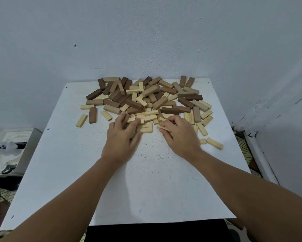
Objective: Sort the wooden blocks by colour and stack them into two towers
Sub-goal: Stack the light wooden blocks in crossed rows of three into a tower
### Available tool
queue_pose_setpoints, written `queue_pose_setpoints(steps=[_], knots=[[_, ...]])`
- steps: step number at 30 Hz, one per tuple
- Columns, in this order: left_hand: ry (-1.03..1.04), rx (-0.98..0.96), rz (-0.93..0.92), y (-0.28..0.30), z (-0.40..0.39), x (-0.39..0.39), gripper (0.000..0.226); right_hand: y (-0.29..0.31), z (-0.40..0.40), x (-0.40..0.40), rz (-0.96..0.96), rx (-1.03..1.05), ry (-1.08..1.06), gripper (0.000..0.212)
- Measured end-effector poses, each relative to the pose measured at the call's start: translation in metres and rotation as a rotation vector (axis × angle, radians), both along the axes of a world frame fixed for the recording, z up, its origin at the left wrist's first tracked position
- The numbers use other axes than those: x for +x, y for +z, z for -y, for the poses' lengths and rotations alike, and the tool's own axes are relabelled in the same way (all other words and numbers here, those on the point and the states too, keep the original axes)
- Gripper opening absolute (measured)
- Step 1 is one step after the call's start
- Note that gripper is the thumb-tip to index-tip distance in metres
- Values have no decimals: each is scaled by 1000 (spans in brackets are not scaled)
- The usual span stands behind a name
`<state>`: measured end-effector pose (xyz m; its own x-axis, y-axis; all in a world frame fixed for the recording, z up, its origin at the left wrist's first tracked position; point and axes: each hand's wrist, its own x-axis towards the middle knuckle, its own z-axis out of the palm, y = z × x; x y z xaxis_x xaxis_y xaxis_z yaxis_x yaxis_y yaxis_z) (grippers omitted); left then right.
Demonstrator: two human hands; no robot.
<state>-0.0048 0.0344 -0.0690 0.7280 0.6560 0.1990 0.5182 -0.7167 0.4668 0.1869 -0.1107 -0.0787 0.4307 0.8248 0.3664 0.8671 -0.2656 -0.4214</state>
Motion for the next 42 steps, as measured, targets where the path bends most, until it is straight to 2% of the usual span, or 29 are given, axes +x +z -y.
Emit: queue_pose_setpoints(steps=[5, 10, 14, 18, 22, 25, 28, 31, 35, 39, 42], knots=[[-58, 42, 87, -2, 2, -1, 37, 16, -20, 5, -69, 60, 79, 25], [-85, 44, 164, -2, 2, -2, 37, 68, -63, 14, -156, 151, 42, 33], [-77, 68, 153, -3, 2, -5, 44, 82, -69, 27, -209, -70, 29, 47], [-86, 47, 154, -2, 2, -5, 43, 59, -32, 19, -157, -158, 37, 55], [48, -110, 309, 14, 2, -3, 41, 18, 4, 6, -15, -330, 0, 67], [184, -233, 415, 36, -13, 15, 49, 7, 9, 3, 20, -323, -16, 66], [111, -315, 285, 59, -37, 46, 67, 9, 4, 5, -9, -302, -5, 64], [70, -345, 56, 64, -51, 58, 79, 8, 6, 5, -3, -290, 0, 62], [316, -85, -27, 45, -58, 23, 71, 9, 9, 2, 23, -218, -28, 56], [700, -206, -129, 24, -74, -19, 86, 8, 6, -4, 93, -201, -146, 69], [757, -234, -192, 8, -85, -29, 76, 5, -6, 2, 66, -292, -147, 78]])
